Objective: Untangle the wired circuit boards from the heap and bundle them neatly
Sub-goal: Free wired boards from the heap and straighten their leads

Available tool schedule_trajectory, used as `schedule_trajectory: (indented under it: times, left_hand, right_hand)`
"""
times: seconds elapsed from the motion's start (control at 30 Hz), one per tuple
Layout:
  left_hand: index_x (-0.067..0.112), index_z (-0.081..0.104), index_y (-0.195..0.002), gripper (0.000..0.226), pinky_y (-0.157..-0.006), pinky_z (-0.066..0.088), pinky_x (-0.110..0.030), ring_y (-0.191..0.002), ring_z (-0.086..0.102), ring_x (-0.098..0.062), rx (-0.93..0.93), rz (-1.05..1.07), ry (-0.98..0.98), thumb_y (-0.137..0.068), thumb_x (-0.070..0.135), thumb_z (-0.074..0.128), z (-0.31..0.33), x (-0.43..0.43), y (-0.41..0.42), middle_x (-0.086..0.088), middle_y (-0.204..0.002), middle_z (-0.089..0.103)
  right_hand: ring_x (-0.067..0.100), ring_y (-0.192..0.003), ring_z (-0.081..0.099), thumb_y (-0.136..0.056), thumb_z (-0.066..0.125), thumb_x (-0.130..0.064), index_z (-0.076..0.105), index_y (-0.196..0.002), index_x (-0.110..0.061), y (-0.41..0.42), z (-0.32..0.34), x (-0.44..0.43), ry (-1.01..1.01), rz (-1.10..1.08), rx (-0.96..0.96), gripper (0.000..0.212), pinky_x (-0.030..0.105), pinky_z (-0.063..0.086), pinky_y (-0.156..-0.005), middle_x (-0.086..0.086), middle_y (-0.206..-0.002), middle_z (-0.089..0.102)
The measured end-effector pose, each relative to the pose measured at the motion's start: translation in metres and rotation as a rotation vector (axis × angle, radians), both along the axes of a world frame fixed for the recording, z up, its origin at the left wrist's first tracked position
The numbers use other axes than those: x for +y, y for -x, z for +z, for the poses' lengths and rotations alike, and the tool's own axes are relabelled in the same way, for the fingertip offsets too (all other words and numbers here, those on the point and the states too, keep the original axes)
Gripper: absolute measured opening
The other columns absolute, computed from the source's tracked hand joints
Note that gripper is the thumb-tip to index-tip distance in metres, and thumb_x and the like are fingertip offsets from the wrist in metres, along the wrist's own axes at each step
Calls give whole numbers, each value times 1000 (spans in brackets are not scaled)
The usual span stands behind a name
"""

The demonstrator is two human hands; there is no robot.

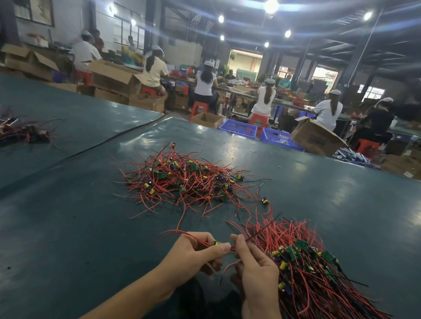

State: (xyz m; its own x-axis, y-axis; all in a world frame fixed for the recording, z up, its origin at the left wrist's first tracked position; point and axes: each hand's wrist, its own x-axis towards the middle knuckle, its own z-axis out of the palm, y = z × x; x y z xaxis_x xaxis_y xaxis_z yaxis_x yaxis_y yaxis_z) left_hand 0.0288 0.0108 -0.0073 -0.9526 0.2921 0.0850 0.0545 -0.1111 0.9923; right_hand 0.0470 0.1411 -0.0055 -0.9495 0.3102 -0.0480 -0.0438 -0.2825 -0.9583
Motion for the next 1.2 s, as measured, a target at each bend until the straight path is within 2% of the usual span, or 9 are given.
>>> schedule_trajectory:
  times: [0.1, 0.23, 0.37, 0.53, 0.67, 0.73, 0.83, 1.03, 1.2]
  left_hand:
    - [19, 61, -58, 27, -58, 49, -22, -60, 62, -14, 16, -29, -36, -71, 35, 79, 2, -1, 1, -6, -62, 63]
    - [17, 61, -56, 25, -58, 47, -22, -61, 60, -16, 44, -27, -71, -73, 28, 75, 8, -9, 4, -7, -59, 62]
    - [19, 62, -55, 28, -58, 47, -21, -63, 60, -16, 58, -9, -78, -68, 39, 76, 12, -14, 4, -8, -61, 62]
    - [22, 68, -61, 23, -57, 48, -22, -61, 59, -16, 36, 24, -82, -76, 38, 71, 12, -14, 4, -6, -65, 62]
    - [23, 65, -58, 27, -60, 48, -23, -61, 60, -14, 51, -3, -16, -72, 45, 74, 10, -9, 1, -6, -64, 63]
    - [24, 65, -58, 25, -61, 49, -24, -62, 61, -13, 59, -15, 26, -73, 42, 75, 9, -7, -1, -4, -63, 64]
    - [24, 64, -59, 27, -62, 49, -23, -63, 61, -14, 72, -35, 55, -77, 38, 77, 8, -5, -2, -4, -62, 66]
    - [16, 61, -60, 28, -61, 48, -24, -61, 59, -17, 91, -27, 25, -70, 37, 76, 16, -13, -1, -7, -60, 64]
    - [16, 70, -59, 30, -57, 48, -20, -62, 62, -13, 47, 86, -34, -70, 41, 83, 15, -12, 3, -6, -65, 67]
  right_hand:
    - [6, -39, 31, -89, 67, -16, 78, -77, -11, 4, 6, 15, 167, -118, -49, 17, 19, 29, -36, -1, -53, 48]
    - [2, -37, 33, -92, 62, -17, 73, -85, -10, 4, 16, 39, 345, -183, 2, 15, 15, 29, -33, -6, -52, 46]
    - [3, -42, 34, -87, 65, -22, 75, -82, -13, 0, 17, 37, 332, -150, 74, 15, 16, 29, -35, -7, -58, 51]
    - [5, -41, 36, -67, 73, -28, 77, -83, -12, -6, 11, 7, 178, 88, 17, 23, 17, 32, -36, 0, -59, 52]
    - [13, -51, 59, -82, 70, -15, 79, -74, -9, -10, 9, -11, 55, 114, 58, 13, 26, 52, -52, 10, -61, 67]
    - [5, -39, 49, -89, 65, -9, 78, -74, -7, -10, 8, -10, 94, 54, 38, 19, 18, 43, -42, 2, -49, 58]
    - [8, -44, 36, -86, 68, -16, 80, -76, -11, -8, 11, -3, 152, -22, -21, 17, 19, 34, -41, 8, -60, 52]
    - [2, -40, 32, -91, 63, -18, 73, -84, -10, -1, 21, 29, 374, -185, 22, 14, 15, 27, -33, -6, -57, 46]
    - [3, -42, 34, -92, 63, -18, 77, -76, -15, -3, 20, 32, 381, -195, 85, 22, 16, 29, -35, -8, -58, 50]
